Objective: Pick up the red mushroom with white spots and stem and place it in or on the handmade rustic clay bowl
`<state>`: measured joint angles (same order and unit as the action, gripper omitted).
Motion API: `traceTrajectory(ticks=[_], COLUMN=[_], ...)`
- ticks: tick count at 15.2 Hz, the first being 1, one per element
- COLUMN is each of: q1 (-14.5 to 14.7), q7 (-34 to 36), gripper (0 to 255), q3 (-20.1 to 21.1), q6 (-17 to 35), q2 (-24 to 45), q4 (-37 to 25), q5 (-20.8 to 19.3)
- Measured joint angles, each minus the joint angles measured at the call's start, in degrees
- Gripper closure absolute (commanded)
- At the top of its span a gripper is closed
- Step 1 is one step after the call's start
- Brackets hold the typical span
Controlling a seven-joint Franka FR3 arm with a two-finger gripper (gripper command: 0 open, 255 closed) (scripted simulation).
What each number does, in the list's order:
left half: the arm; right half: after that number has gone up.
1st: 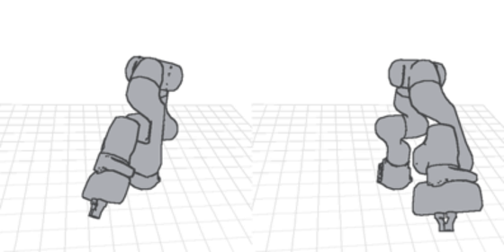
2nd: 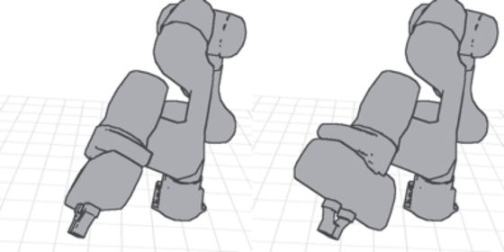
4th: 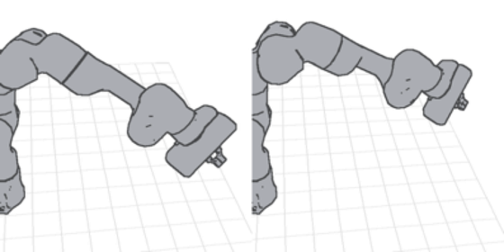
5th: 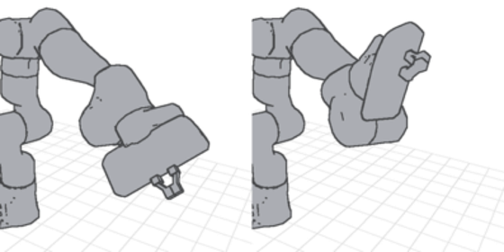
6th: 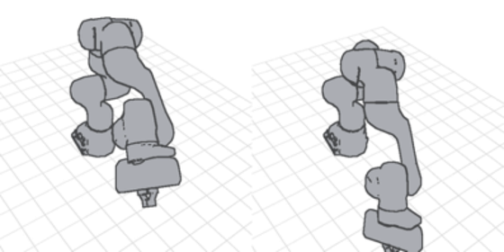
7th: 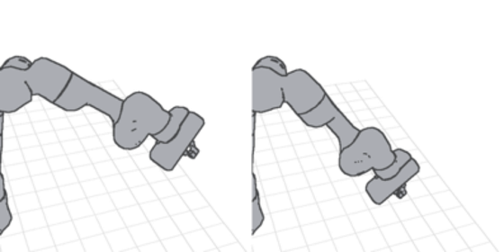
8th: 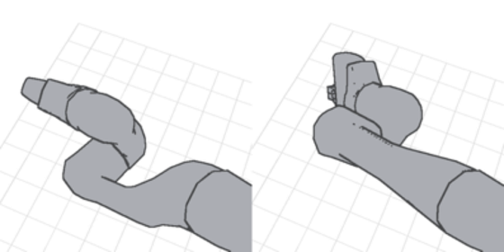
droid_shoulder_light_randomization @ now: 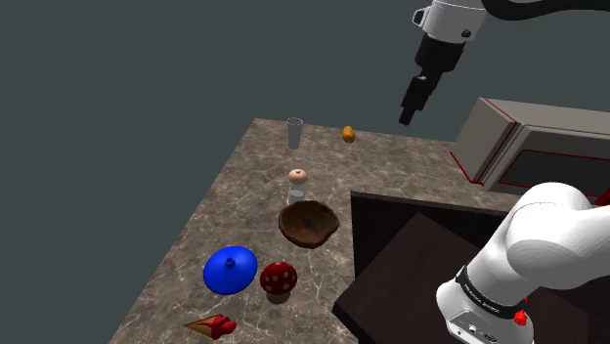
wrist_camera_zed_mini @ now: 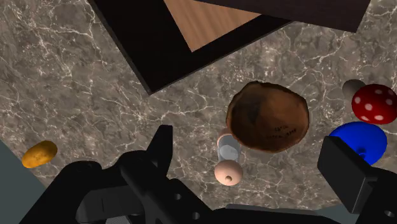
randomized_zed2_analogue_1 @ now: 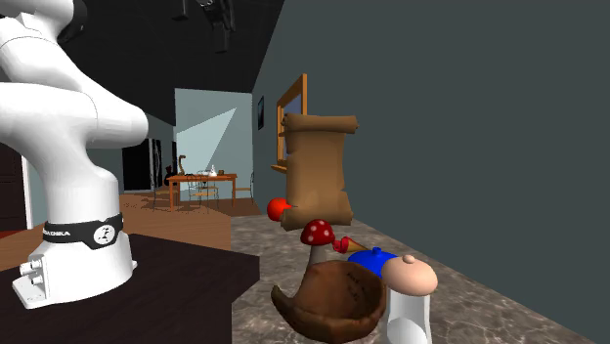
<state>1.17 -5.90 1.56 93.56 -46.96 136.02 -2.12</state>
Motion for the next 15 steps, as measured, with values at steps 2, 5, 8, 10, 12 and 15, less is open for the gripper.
traceTrajectory(ticks=[2,5,8,10,12,15], q1=[0.4,2.4,4.6,6.0,7.2,8.9], q7=[-0.2,-0.5,-1.1,-1.5,-1.7,-1.5], gripper=[0,0,0,0,0,0], q3=[0.4,3.2,6.2,8.2,10.2,13.7], q6=[0.9,5.6,10.7,14.6,18.3,23.5], q2=[0.2,1.5,2.9,4.3,5.8,8.7], q4=[0.5,2.8,5.3,7.0,8.2,9.5], q5=[-0.1,-0.1,-0.6,-1.1,-1.7,-2.9])
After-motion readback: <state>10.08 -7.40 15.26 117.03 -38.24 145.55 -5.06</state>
